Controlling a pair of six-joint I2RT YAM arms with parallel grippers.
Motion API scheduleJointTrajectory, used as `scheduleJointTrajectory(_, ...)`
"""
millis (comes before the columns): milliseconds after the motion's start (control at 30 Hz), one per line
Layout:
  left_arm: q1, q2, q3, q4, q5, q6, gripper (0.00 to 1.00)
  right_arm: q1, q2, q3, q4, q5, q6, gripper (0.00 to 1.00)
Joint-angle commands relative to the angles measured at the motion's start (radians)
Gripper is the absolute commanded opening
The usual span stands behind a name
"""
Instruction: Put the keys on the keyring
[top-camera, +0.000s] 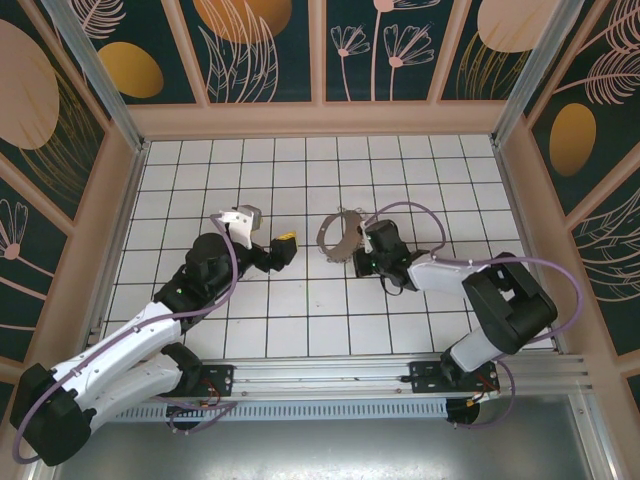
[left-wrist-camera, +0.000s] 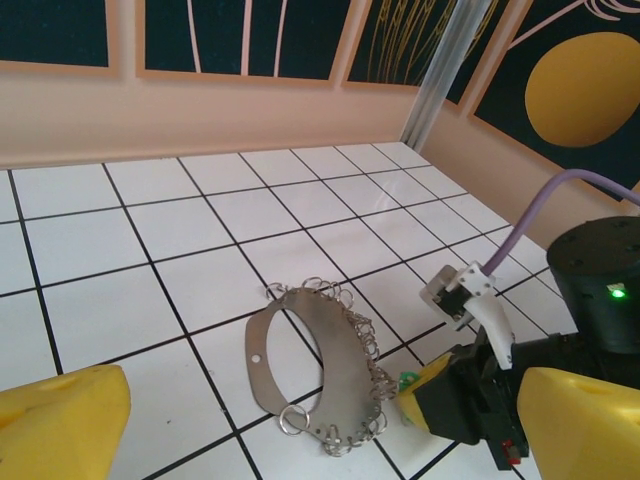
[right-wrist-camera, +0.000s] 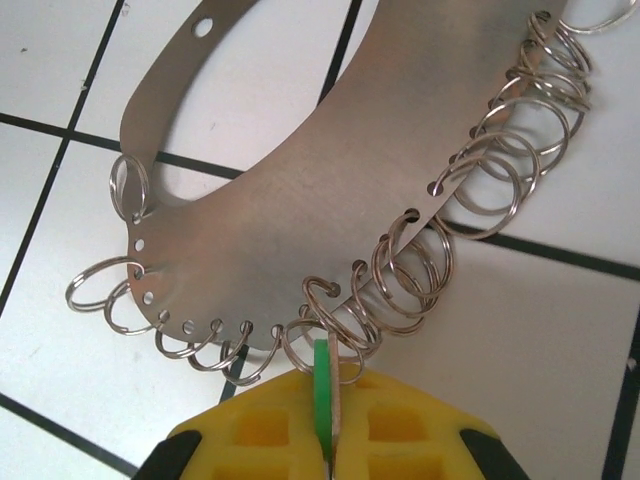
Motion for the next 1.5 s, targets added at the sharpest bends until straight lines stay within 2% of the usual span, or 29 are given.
scheduleJointTrajectory(0,-0.003,0.008,0.041,0.036,0.006,0.014,0.99,0.010,-0.038,-0.062,-0.028,0.023,0.034,0.11)
scheduleJointTrajectory(300,-0.003,0.035,0.067,0.027,0.004,-0.024,0.98,0.023,-0.225,-0.045,-0.129,0.090,0.012,0.36)
scheduleJointTrajectory(400,-0.002,0.038,0.072,0.000,-0.055,-0.029,0.98,0.027,-0.331,-0.035,-0.149,0.115,-0.018,0.77)
scheduleJointTrajectory(433,-0.001,0.044,0.079,-0.027,-0.084,-0.021,0.99,0.026,-0.371,-0.027,-0.160,0.128,-0.031,0.98)
scheduleJointTrajectory(500,0.001,0.063,0.109,-0.099,-0.167,-0.007,0.98,0.026,-0.445,-0.010,-0.174,0.169,-0.062,0.99)
scheduleJointTrajectory(567,0.001,0.069,0.116,-0.145,-0.318,-0.004,0.99,0.021,-0.537,-0.009,-0.163,0.231,-0.103,0.99)
scheduleJointTrajectory(667,0.048,0.068,0.083,-0.120,-0.429,0.034,0.99,-0.016,-0.675,-0.056,-0.089,0.326,-0.173,0.99)
scheduleJointTrajectory(733,0.098,0.074,0.059,-0.075,-0.472,0.055,0.99,-0.068,-0.739,-0.109,-0.009,0.342,-0.214,0.99)
scheduleJointTrajectory(800,0.155,0.087,0.028,-0.026,-0.523,0.066,0.99,-0.214,-0.751,-0.162,0.088,0.283,-0.237,0.99)
scheduleJointTrajectory(933,0.220,0.145,-0.013,0.052,-0.591,0.107,0.98,-0.444,-0.675,-0.254,0.303,0.140,-0.210,0.99)
scheduleJointTrajectory(1067,0.243,0.249,-0.083,0.241,-0.641,0.209,0.98,-0.589,-0.573,-0.315,0.496,0.055,-0.215,0.99)
scheduleJointTrajectory(1133,0.296,0.302,-0.131,0.370,-0.645,0.171,0.99,-0.645,-0.494,-0.322,0.542,0.054,-0.212,0.99)
scheduleJointTrajectory(1200,0.339,0.336,-0.120,0.407,-0.621,0.157,0.99,-0.675,-0.413,-0.318,0.565,0.063,-0.212,0.99)
scheduleJointTrajectory(1300,0.357,0.395,-0.134,0.559,-0.585,0.251,0.99,-0.691,-0.326,-0.353,0.694,0.072,-0.218,0.99)
scheduleJointTrajectory(1467,0.403,0.494,-0.155,0.637,-0.593,0.295,0.99,-0.691,-0.239,-0.394,0.905,0.097,-0.204,0.99)
